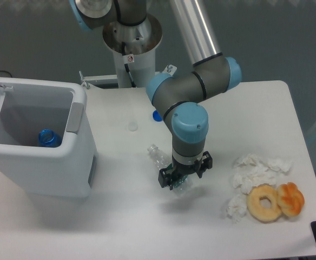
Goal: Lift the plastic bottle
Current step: 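Lower the gripper around the bottle's green label and close it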
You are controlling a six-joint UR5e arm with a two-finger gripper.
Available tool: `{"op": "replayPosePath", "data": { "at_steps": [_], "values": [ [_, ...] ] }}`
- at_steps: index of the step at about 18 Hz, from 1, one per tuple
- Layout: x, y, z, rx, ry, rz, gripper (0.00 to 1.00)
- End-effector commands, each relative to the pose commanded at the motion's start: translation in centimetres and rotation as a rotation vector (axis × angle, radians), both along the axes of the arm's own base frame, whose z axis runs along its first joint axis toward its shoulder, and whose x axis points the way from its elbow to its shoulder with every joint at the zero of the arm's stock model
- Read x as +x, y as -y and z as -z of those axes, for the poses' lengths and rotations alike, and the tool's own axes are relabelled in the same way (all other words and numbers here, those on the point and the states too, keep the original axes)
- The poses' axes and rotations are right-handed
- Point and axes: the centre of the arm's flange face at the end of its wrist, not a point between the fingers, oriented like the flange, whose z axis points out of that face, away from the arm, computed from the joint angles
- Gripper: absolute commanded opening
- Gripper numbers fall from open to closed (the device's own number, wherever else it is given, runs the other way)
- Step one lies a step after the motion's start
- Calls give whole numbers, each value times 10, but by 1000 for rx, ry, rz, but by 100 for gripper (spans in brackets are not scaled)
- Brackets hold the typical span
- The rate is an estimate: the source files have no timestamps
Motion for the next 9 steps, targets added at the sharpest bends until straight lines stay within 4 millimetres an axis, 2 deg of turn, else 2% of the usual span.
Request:
{"op": "replayPosePath", "data": {
  "at_steps": [9],
  "values": [
    [-3,0,10,-2,10,-17,100]
  ]
}}
